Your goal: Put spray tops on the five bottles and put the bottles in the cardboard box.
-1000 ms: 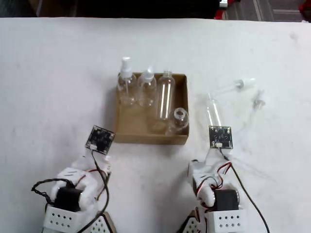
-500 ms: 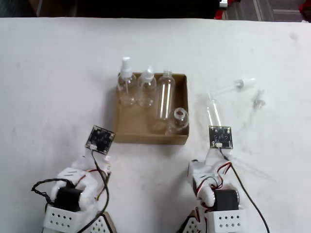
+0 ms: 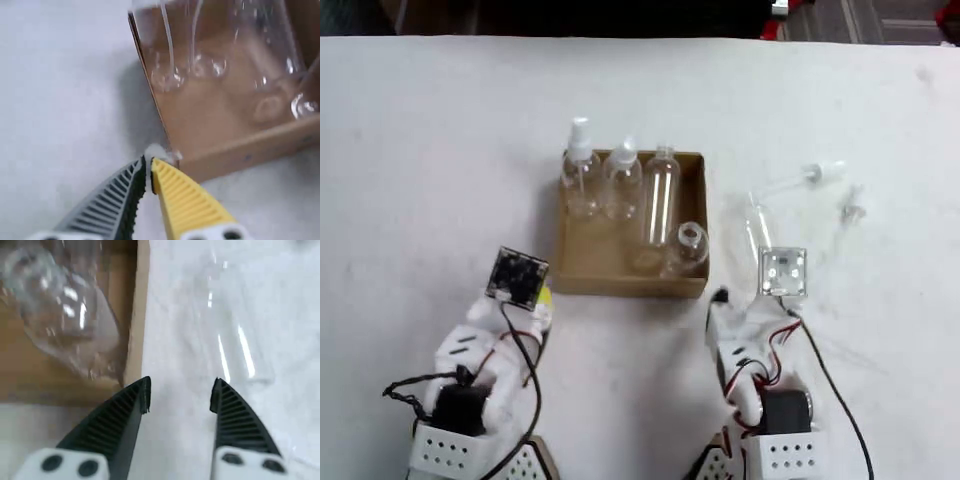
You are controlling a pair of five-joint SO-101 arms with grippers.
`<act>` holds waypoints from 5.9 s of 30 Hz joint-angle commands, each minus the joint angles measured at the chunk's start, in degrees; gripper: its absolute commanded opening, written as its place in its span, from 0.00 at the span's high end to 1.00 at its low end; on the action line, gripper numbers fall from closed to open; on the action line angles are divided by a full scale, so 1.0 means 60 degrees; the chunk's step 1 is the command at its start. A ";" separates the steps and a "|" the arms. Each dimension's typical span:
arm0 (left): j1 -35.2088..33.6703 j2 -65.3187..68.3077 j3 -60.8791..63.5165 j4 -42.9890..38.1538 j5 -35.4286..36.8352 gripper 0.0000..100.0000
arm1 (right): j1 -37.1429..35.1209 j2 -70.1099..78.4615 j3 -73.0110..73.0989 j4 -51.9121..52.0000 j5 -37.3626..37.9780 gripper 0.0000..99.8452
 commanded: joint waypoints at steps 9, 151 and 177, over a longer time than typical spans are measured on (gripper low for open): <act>0.0110 -0.0125 -0.0513 -0.3414 -0.1495 0.98 | 0.2601 -0.0051 0.0088 -0.3788 0.2711 0.82; 0.0037 0.2835 -0.1553 -0.4381 -0.1495 0.98 | -0.1223 2.2850 -3.1853 0.7597 0.0659 0.98; 0.0256 0.2835 -0.1524 -0.4381 -0.1553 0.98 | -0.0872 1.5612 -1.7055 0.0168 0.0630 0.98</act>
